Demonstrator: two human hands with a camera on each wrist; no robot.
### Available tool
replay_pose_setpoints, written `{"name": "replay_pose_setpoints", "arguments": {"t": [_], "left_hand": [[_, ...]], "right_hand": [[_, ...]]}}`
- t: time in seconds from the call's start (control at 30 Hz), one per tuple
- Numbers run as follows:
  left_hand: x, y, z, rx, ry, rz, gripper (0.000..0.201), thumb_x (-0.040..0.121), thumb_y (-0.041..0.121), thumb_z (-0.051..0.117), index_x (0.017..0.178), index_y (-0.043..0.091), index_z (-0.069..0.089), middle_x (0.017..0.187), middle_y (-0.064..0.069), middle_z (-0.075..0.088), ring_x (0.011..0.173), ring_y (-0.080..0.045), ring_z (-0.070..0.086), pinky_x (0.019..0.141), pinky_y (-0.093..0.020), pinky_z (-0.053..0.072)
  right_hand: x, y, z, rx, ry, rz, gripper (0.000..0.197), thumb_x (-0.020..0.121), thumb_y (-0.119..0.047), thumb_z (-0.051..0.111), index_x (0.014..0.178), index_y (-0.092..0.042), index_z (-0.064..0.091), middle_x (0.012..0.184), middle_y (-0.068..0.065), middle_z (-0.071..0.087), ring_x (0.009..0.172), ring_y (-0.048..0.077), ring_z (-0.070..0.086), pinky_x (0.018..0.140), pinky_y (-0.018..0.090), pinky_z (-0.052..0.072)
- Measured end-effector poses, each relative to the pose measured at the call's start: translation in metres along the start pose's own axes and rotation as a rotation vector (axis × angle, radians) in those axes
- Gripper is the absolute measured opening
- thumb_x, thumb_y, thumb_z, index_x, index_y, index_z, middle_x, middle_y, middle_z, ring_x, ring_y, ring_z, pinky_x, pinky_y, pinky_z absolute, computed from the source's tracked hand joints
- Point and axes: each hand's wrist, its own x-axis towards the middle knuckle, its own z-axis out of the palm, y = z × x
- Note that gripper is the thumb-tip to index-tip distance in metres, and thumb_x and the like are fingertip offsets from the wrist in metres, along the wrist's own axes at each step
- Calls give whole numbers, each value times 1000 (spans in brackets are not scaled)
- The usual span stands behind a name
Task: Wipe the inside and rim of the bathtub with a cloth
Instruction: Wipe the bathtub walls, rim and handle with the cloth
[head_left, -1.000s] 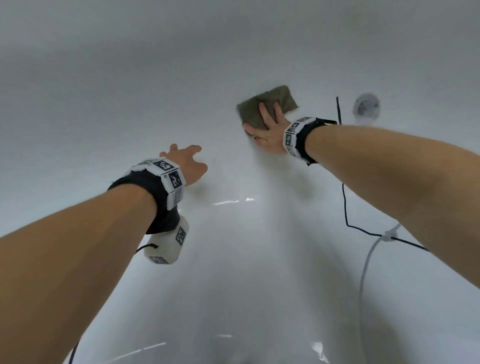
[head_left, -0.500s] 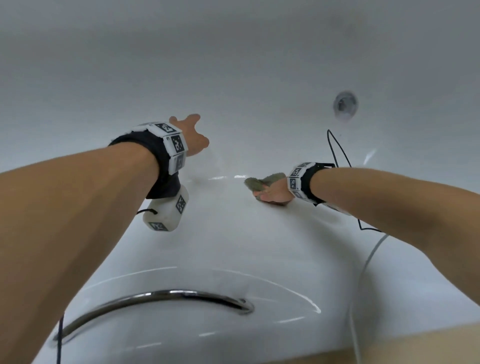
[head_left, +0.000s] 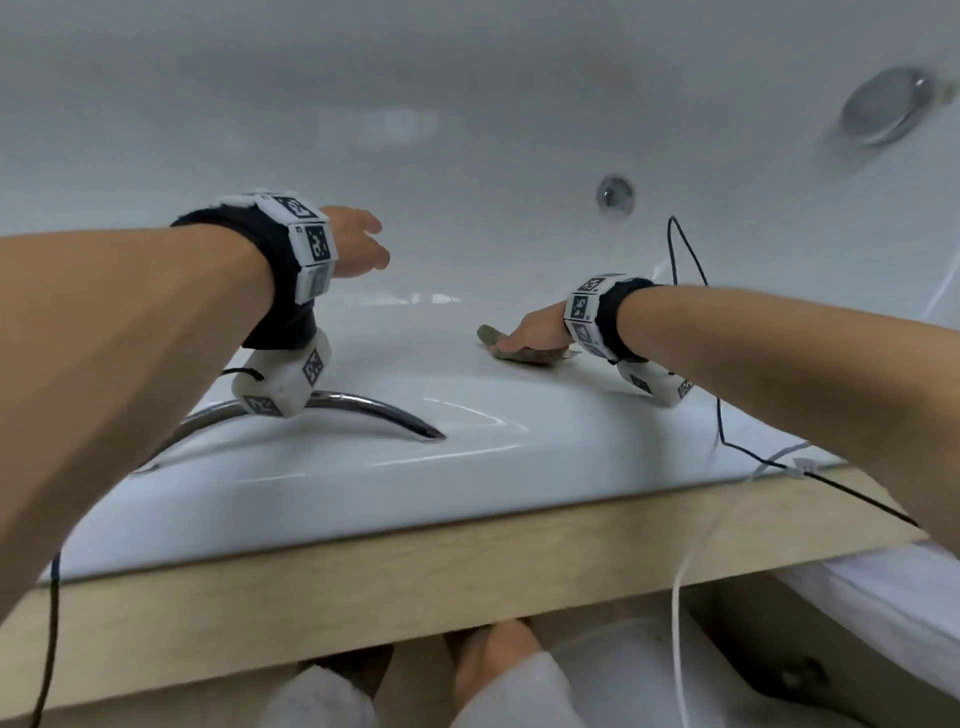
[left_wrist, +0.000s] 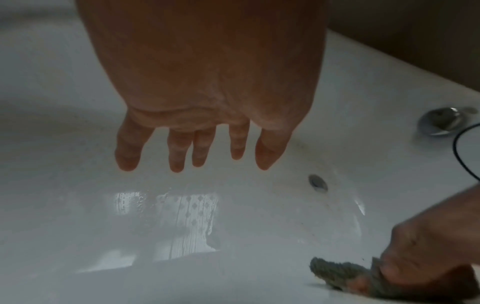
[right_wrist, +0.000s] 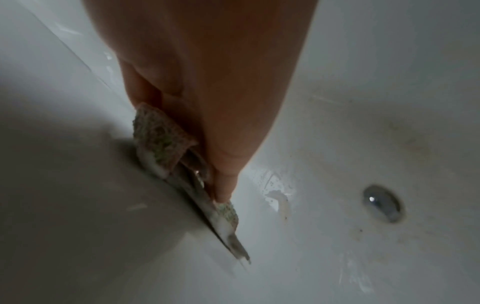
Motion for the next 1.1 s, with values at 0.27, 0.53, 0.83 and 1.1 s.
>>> {"name": "replay_pose_setpoints", "arguments": {"t": [0.27, 0.53, 0.83, 1.1], "left_hand": [[-83, 28, 1, 48, -9, 87, 55, 97, 31, 51, 149, 20, 36, 154, -7, 34, 142, -27, 30, 113, -34, 24], [-141, 61, 13, 202, -41, 142, 45, 104, 22, 37, 145, 4, 40, 153, -11, 35, 140, -26, 31, 106, -29, 27], [-141, 124, 33, 199, -107, 110, 44, 101, 26, 42, 142, 10, 45, 147, -10, 43, 134, -29, 39, 107, -34, 32], [-139, 221, 37, 171, -127, 56, 42, 102, 24, 40, 141, 8, 46, 148, -10, 42, 135, -28, 39, 107, -33, 32]], "right_hand": [[-62, -11, 17, 164, 77, -15, 41, 98, -52, 41, 84, -16, 55, 77, 4, 54, 77, 24, 50, 66, 27, 36], [-115, 21, 45, 137, 189, -1, 75, 97, -65, 18, 135, -10, 53, 148, 14, 44, 134, 29, 41, 115, 41, 20], [-116, 133, 66, 98, 166, 92, 55, 96, -61, 30, 93, -16, 62, 116, 11, 53, 109, 27, 49, 112, 40, 28], [-112, 236, 65, -64, 58, 47, 53, 87, -67, 25, 104, -29, 59, 124, 10, 49, 115, 26, 46, 110, 41, 28]]}}
